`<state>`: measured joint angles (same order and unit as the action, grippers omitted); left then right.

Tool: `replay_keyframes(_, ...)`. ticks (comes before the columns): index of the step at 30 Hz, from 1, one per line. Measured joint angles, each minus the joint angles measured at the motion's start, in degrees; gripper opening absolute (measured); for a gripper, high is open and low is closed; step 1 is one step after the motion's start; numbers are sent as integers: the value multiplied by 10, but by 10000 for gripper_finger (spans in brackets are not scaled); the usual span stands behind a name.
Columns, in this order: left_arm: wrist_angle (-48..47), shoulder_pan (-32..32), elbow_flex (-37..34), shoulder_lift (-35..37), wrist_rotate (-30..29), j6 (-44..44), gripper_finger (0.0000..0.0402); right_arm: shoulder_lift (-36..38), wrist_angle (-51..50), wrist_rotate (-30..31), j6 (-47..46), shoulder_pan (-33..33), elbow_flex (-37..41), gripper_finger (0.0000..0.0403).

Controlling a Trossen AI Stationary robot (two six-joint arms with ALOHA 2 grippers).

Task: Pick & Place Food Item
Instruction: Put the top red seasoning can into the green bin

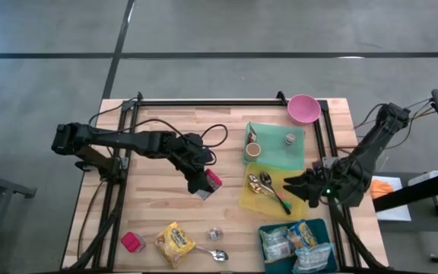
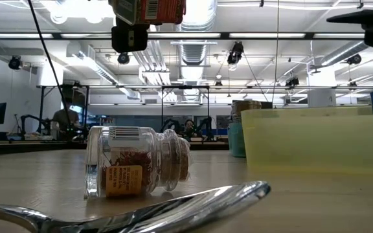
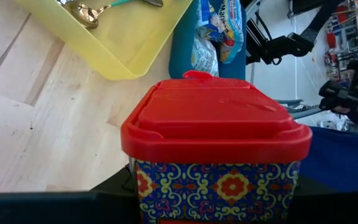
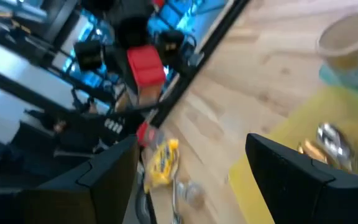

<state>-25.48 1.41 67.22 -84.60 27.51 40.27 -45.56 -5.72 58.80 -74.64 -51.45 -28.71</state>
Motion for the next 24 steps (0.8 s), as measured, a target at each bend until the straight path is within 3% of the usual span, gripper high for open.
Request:
replay_keyframes(16, 0, 0, 0, 0, 0, 0, 167, 11, 5, -25, 31, 69, 0, 290)
replay_keyframes(24, 0, 0, 0, 0, 2, 0, 167, 8, 105, -52, 143, 85, 0, 290)
